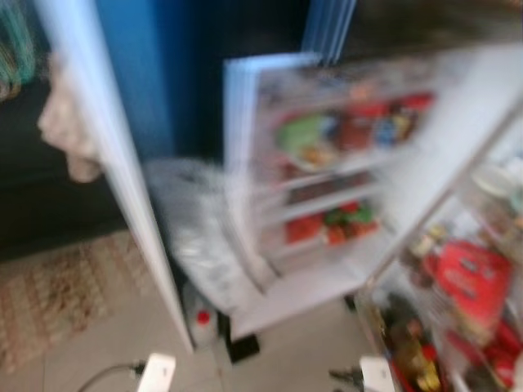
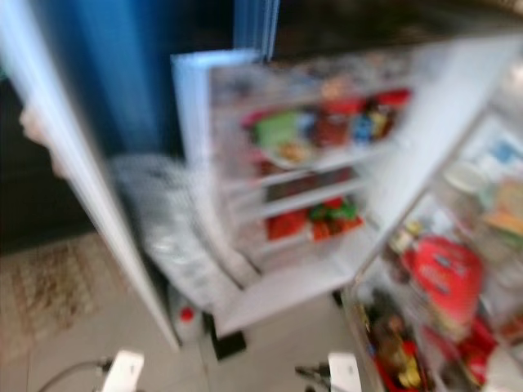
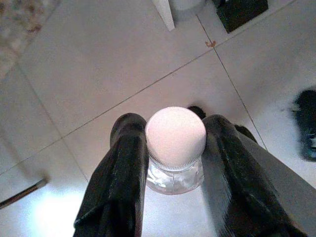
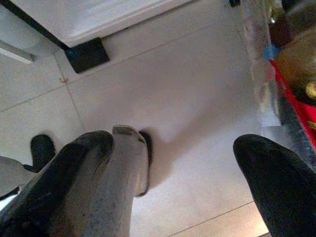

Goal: Restocking fridge

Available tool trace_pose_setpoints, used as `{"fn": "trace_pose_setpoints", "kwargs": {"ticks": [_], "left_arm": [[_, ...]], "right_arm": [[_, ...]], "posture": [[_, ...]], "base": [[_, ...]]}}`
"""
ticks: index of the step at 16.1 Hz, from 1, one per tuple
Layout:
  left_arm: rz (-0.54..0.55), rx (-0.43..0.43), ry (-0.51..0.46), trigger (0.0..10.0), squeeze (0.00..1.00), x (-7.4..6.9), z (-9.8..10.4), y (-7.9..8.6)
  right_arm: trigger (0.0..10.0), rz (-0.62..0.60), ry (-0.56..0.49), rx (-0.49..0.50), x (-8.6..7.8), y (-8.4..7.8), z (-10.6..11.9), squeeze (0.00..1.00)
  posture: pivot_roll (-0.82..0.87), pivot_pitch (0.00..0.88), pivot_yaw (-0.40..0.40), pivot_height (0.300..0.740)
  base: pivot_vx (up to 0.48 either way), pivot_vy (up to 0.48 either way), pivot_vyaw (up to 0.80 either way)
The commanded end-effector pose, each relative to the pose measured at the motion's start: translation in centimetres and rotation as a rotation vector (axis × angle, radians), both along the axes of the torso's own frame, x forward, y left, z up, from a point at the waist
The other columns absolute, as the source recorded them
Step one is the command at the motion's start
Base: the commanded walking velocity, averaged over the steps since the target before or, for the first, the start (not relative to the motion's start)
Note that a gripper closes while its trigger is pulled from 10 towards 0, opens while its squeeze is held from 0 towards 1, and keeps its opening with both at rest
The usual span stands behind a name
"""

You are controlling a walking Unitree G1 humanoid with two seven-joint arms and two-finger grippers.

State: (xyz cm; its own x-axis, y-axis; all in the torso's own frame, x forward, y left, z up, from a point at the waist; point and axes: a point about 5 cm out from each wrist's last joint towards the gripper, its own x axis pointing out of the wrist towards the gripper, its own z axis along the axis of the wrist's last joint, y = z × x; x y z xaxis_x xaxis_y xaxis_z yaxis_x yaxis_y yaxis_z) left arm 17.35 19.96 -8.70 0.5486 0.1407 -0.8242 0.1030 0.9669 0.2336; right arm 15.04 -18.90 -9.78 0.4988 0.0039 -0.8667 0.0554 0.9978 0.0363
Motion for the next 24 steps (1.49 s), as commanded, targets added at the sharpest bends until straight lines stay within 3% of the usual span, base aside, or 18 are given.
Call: {"fn": "trace_pose_setpoints", "kwargs": {"ticks": [1, 4, 21, 24], "left_arm": [[-0.006, -0.02, 0.022, 10.0, 0.0, -0.49, -0.34, -0.67], [-0.009, -0.008, 0.03, 10.0, 0.0, -0.64, -0.36, -0.36], [-0.021, 0.0, 0.024, 10.0, 0.0, -0.42, -0.24, -0.22], [-0.022, 0.001, 0.028, 10.0, 0.0, -0.53, -0.29, -0.22]], "right_arm": [[10.0, -0.024, 0.016, -0.015, -0.56, -0.92, -0.09, 0.0], [10.0, -0.03, 0.014, -0.01, -0.46, -0.77, -0.08, 0.0], [10.0, -0.014, 0.014, -0.019, -0.59, -0.72, -0.13, 0.0], [10.0, -0.015, 0.014, -0.019, -0.62, -0.73, -0.14, 0.0]], "posture": [[-0.17, 0.076, -0.038, 0.74], [-0.16, 0.069, -0.023, 0.74], [-0.16, 0.072, -0.016, 0.74], [-0.16, 0.073, -0.016, 0.74]], "base": [[0.0, -0.409, 0.0], [0.0, -0.385, 0.0], [0.0, 0.0, 0.0], [0.0, -0.28, 0.0]]}}
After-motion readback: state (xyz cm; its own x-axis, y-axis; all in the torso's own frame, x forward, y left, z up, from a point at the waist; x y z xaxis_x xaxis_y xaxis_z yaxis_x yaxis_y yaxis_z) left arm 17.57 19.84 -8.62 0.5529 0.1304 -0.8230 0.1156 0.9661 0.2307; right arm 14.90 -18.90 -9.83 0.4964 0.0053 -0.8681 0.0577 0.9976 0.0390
